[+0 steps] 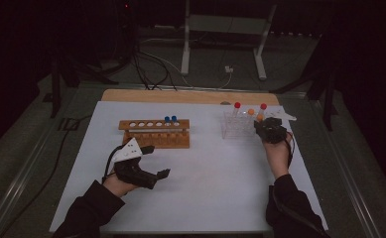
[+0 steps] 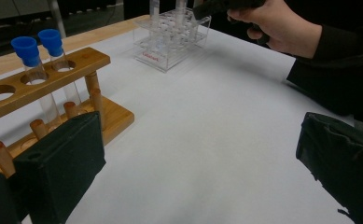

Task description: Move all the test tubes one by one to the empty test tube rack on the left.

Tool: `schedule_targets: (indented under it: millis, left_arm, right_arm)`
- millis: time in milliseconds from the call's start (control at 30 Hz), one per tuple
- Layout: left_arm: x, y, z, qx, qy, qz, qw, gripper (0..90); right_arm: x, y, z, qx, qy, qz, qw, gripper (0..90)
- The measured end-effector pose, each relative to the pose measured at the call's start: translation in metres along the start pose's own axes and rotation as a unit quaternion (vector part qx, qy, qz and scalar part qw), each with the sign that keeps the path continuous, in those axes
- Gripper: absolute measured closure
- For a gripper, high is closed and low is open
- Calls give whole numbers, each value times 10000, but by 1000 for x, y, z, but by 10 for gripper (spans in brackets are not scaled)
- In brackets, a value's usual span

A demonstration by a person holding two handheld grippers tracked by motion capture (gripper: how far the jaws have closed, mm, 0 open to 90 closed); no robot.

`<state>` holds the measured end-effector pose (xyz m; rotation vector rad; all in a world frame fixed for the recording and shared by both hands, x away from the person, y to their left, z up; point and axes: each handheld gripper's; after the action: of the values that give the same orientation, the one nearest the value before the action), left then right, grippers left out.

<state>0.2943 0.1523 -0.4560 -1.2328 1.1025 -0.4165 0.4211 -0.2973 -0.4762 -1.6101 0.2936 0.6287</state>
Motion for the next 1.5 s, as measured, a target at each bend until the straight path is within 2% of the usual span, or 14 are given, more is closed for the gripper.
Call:
schedule_targets:
  millis: [167, 300, 700, 867, 1200, 1500]
  left_arm:
    - [0, 0, 0, -5, 13, 6, 10000, 20]
    - [0, 0, 0, 0, 13, 22, 10000, 20]
    - [2, -1, -1, -4, 57, 52, 10000, 20]
    - [2, -2, -2, -13, 88, 52, 9999, 20]
    - [4, -4, -3, 8, 164, 98, 9998, 20]
    - [5, -7, -5, 27, 191, 131, 9997, 20]
  right_arm:
    - [1, -3, 1, -15, 9, 85, 10000, 751]
    - [-5, -6, 1, -24, 8, -7, 10000, 753]
    - [-36, -27, 4, -250, 66, -422, 9988, 753]
    - [-49, -32, 9, -345, 21, -525, 9980, 753]
    - [-63, -31, 36, -718, -351, -530, 9954, 753]
    - [-70, -20, 63, -969, -732, -478, 9914, 753]
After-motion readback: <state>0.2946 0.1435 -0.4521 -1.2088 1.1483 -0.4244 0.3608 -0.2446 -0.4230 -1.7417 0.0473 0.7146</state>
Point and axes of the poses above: each handheld gripper's, and its own axes: x roughly forward along the jaws, y roughly out of its underside, z roughly to its left, and after that the axes turned 3 degrees about z, right-handed
